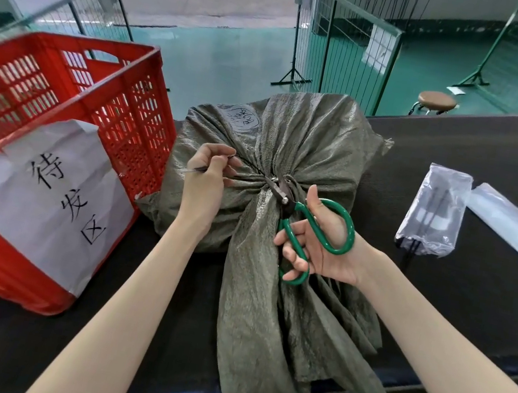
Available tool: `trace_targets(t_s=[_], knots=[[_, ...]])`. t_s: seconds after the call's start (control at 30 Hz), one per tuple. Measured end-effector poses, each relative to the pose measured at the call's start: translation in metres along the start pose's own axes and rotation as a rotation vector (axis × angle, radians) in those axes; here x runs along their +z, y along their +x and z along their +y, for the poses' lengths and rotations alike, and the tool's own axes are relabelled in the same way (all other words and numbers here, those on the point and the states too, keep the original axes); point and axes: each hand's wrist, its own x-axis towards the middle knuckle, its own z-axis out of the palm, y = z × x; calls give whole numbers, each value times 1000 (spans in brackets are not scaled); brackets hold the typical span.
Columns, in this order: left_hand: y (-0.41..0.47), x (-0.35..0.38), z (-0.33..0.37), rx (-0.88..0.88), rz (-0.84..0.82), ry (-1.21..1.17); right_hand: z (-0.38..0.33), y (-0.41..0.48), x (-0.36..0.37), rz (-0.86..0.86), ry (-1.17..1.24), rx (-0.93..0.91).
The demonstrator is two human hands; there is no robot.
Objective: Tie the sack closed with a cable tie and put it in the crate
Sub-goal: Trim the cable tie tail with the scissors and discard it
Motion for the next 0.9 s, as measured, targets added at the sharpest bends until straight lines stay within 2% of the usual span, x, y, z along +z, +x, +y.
trace_targets(t_s=[0.2, 0.43, 0.9], knots=[[-3, 2, 4, -8, -24, -26, 0, 4, 4, 1, -27, -3], [-10, -1, 5, 50, -82, 3, -4, 20, 14, 64, 52, -30], [-17, -4, 0, 33, -74, -28, 7, 35, 8, 148, -66, -97]])
